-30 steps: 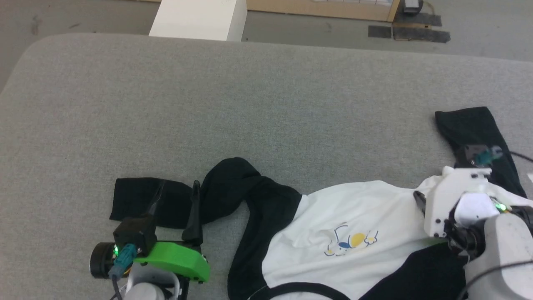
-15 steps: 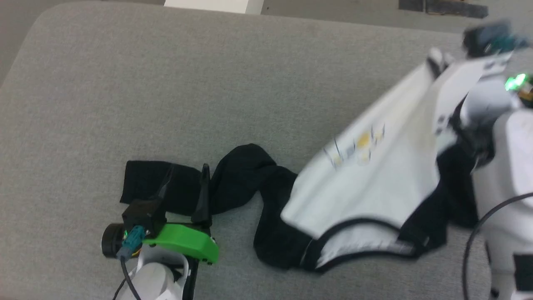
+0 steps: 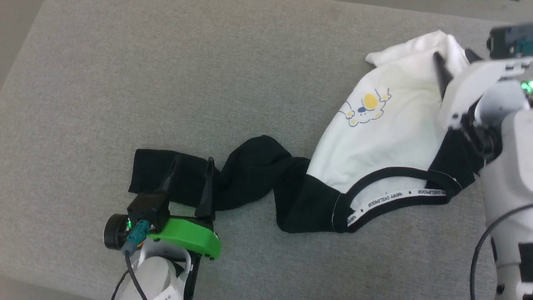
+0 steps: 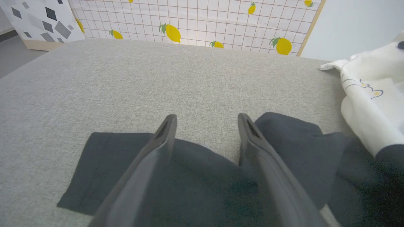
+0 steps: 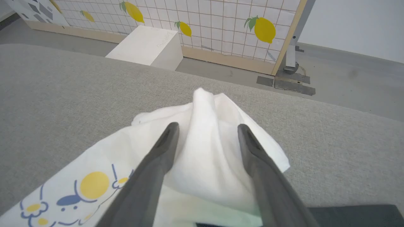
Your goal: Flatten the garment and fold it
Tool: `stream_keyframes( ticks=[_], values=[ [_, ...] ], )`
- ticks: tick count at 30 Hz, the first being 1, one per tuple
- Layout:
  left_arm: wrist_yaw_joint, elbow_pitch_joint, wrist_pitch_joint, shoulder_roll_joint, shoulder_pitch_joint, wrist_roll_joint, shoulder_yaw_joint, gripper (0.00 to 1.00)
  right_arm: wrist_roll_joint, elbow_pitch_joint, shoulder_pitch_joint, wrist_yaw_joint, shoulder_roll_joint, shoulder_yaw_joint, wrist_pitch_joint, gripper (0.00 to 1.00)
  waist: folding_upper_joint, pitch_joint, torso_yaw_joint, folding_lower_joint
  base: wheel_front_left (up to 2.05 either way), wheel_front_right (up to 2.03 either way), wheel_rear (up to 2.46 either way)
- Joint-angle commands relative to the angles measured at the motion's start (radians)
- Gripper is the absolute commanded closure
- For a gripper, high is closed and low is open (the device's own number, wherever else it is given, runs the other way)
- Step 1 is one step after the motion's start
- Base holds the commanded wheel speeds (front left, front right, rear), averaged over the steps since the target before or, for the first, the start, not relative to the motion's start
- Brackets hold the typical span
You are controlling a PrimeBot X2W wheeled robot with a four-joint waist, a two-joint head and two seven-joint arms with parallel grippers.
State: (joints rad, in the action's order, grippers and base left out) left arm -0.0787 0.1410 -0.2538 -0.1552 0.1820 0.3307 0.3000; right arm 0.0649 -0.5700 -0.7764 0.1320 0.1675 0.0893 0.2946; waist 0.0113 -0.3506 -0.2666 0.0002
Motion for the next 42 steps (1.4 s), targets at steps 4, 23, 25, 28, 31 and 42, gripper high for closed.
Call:
stream_keyframes(
  ticks=[4,23,25,28,31,42],
  values=[
    [0.03,0.01,0.014,-0.038,-0.028,-0.027,0.025,0.0,0.05,0.101,0.133,-0.001,-0.012,-0.027,-0.108,0.0,-0.0113,0.065,0.072,-0.0002,0.0,0.0,0.0],
    [0.069,-0.139,0.397,-0.264,-0.172,-0.01,0.043,0.0,0.021,0.647,0.766,-0.001,-0.115,-0.027,-0.497,0.0,-0.0113,0.154,0.252,-0.0002,0.0,0.0,0.0],
    [0.073,-0.146,0.442,-0.277,-0.177,0.003,0.044,0.0,0.038,0.64,0.783,-0.001,-0.116,-0.033,-0.497,0.0,-0.0113,0.155,0.269,-0.0002,0.0,0.0,0.0],
    [0.078,-0.16,0.503,-0.293,-0.175,0.022,0.042,0.0,0.065,0.636,0.787,-0.001,-0.117,-0.048,-0.499,0.0,-0.0113,0.149,0.295,-0.0002,0.0,0.0,0.0],
    [0.084,-0.158,0.571,-0.32,-0.165,0.031,0.042,0.0,0.083,0.636,0.775,-0.001,-0.117,-0.059,-0.502,0.0,-0.0113,0.139,0.322,-0.0002,0.0,0.0,0.0],
    [0.089,-0.27,0.656,-0.447,-0.063,0.094,-0.095,1.0,0.116,0.614,0.742,-0.001,-0.117,-0.07,-0.52,0.0,-0.0113,0.092,0.362,-0.0002,0.0,0.0,0.0]
  ],
)
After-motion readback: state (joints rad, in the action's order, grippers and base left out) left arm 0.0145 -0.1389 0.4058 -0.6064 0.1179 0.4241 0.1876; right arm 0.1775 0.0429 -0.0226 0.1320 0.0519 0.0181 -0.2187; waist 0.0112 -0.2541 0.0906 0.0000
